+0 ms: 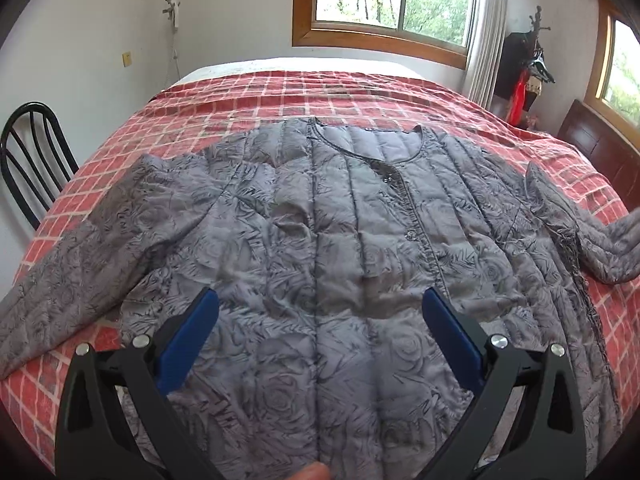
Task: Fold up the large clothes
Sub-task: 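Carry the sleeve across the jacket body with the right tool and release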
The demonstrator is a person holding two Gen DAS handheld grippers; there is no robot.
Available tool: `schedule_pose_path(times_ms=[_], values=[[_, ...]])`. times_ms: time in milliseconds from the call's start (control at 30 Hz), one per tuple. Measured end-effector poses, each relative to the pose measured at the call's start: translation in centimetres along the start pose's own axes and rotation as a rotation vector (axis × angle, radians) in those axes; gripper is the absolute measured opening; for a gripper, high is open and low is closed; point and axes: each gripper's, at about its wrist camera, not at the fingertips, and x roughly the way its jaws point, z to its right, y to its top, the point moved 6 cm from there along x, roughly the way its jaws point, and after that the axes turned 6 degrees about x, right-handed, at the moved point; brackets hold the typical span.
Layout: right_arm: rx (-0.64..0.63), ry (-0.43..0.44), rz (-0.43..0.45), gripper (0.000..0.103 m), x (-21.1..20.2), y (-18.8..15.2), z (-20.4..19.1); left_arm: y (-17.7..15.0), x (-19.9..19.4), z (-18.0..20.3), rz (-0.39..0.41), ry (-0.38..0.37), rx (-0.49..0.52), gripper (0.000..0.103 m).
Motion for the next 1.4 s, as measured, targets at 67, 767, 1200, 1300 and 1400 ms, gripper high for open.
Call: schedule_pose_path(times_ms=[67,767,1200,1300,1400], values=[[-0.062,0.036,0.023,0.010,-1.2,0.4,-3.4,-0.2,0.1,-0.3,-0.002,0.008,0.002,0.100],[-0.649,0.330,-0.080,0.009,-4.0,-15.5,-30.8,-1.4,0.2,-7.5,-0.060,0.064,-0.077,0.100],[-0.863,0.311,-0.313,0.009,0.2,-28.1,-33.8,-1.8,0.8,-9.2,-0.085,0.055,-0.139,0.100],[-0.913,0.291,-0.359,0.011,1.1,-30.7,-33.8,-1.7,1.0,-9.7,-0.100,0.024,-0.170,0.100],[-0.946,0.276,-0.390,0.018,1.7,-32.5,-33.5,-1.4,0.9,-9.8,-0.108,0.009,-0.187,0.100]])
